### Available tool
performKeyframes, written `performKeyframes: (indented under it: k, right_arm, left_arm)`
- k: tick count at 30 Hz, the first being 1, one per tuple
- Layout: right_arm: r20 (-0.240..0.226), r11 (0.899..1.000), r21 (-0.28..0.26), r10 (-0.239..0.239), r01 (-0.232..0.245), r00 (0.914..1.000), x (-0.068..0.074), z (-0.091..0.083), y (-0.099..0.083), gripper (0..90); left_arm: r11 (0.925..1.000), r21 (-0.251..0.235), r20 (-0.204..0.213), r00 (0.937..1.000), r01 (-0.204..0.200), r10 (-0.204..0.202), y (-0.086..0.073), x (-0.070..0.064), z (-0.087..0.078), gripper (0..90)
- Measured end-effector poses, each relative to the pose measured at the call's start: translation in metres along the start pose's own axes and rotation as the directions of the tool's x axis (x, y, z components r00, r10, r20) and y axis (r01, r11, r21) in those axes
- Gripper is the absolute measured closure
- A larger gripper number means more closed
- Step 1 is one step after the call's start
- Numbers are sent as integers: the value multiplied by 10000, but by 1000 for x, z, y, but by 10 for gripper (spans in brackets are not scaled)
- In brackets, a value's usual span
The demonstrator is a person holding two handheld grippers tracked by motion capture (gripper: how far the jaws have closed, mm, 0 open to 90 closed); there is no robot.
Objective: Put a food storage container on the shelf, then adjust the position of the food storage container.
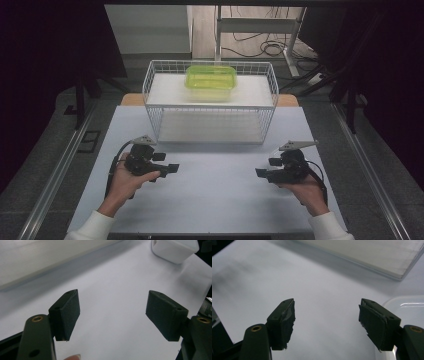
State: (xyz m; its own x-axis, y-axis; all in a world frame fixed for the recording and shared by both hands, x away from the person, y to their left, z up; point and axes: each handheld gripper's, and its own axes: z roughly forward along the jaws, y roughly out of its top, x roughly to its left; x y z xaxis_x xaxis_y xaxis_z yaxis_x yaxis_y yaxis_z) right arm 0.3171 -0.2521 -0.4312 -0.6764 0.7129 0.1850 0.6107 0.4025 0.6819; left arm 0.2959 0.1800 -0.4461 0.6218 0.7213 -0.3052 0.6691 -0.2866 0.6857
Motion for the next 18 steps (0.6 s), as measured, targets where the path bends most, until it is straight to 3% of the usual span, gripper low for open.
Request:
performKeyframes:
  k: [7, 18]
  right_arm:
    - [63, 9999, 46, -123, 123, 9999, 0, 3, 2, 289]
    - [170, 10000, -5, 86, -86, 9998, -3, -1, 1, 295]
  left_arm:
    - [9998, 187, -141, 9999, 94, -91, -8, 2, 5, 271]
    - [9996, 273, 84, 10000, 24, -27, -6, -4, 6, 274]
